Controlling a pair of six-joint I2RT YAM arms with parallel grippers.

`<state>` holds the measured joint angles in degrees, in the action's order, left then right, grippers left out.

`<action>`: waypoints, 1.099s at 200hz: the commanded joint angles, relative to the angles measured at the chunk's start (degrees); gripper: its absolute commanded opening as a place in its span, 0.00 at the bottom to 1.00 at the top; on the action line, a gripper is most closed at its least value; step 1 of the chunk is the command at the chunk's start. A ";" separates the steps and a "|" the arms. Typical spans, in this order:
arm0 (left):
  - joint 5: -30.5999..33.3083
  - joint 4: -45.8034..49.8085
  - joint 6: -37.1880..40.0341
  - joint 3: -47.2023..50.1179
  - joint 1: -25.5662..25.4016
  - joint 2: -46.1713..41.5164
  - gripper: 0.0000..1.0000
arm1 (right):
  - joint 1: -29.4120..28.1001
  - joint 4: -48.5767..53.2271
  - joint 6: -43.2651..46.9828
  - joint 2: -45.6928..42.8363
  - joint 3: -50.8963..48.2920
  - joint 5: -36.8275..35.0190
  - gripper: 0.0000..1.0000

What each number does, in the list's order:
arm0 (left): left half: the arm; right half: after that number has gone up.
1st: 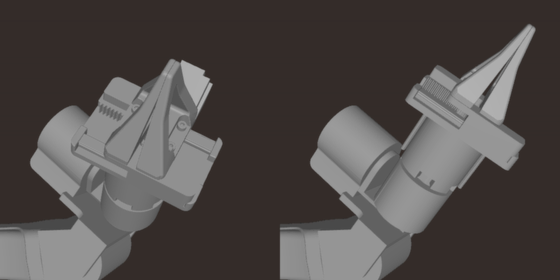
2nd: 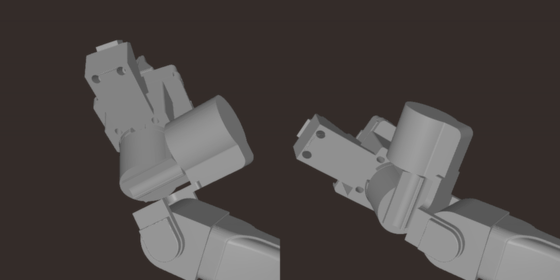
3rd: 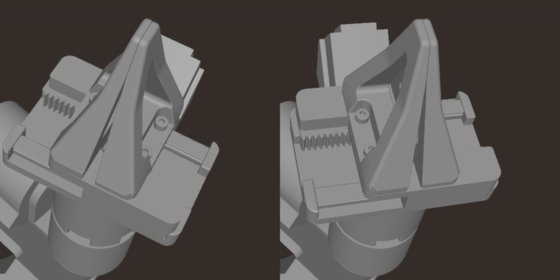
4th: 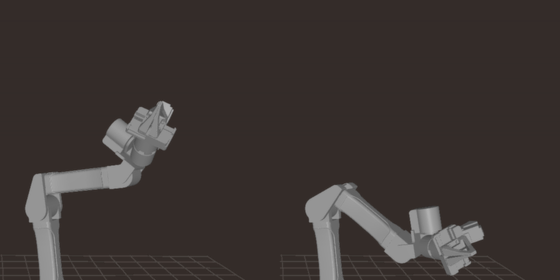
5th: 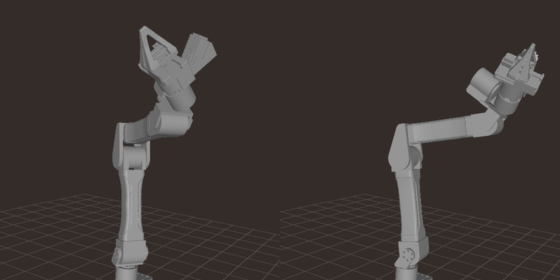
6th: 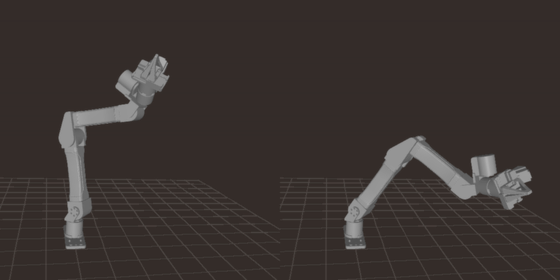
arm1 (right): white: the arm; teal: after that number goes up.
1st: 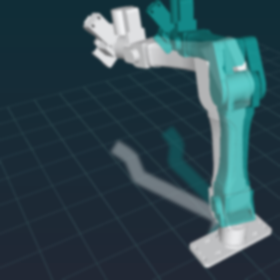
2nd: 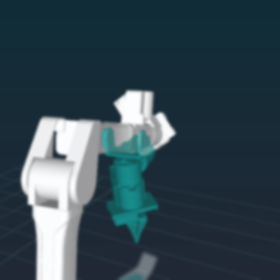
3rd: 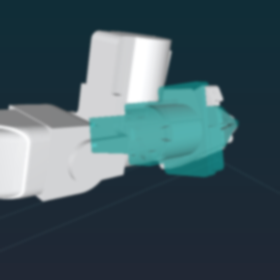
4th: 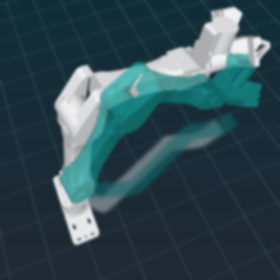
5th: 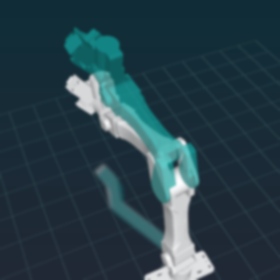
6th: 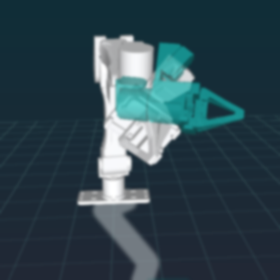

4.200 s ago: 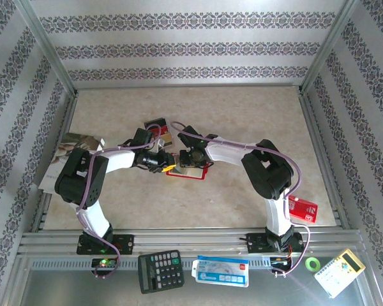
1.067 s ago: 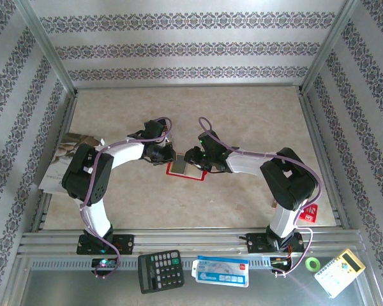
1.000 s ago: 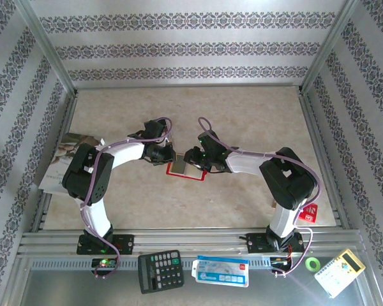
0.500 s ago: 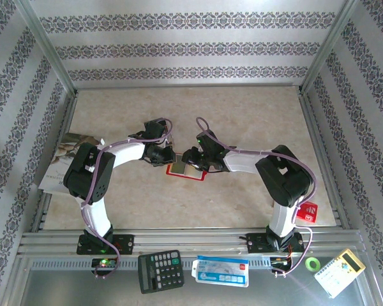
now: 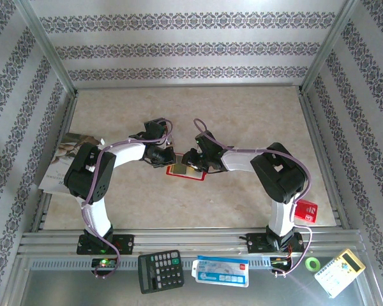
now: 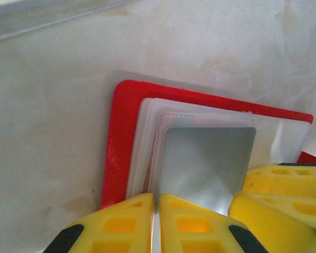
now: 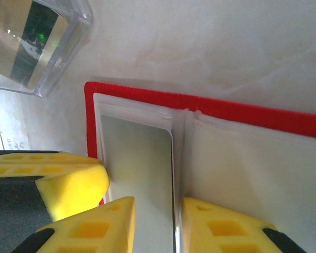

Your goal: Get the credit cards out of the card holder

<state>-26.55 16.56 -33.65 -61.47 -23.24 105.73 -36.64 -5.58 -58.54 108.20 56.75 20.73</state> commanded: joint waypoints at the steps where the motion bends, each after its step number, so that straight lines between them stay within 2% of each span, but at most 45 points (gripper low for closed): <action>1: -2.02 1.03 -0.70 1.00 -0.79 0.95 0.11 | -0.93 -0.12 1.19 1.99 1.65 1.47 0.29; 23: -4.17 0.58 -0.20 0.50 -0.89 1.25 0.11 | -1.03 -0.21 1.72 2.41 2.23 2.26 0.27; 57: -3.19 1.65 0.43 -0.23 -0.98 2.05 0.12 | -0.96 -0.48 2.55 2.70 2.67 3.33 0.27; 111: 5.22 6.87 1.85 -1.22 -0.79 2.38 0.10 | 1.56 -5.77 3.22 -1.96 -3.17 4.20 0.30; 132: 6.29 7.34 2.29 -1.37 -0.74 2.77 0.09 | 1.85 -6.86 4.63 -3.30 -4.54 5.87 0.30; 220: 5.78 7.61 2.45 -2.11 -0.74 4.03 0.07 | 1.89 -8.19 3.79 -3.22 -6.92 5.20 0.18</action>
<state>-24.47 19.97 -32.51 -64.01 -23.29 107.07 -35.00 -12.71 -55.13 106.32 50.96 26.06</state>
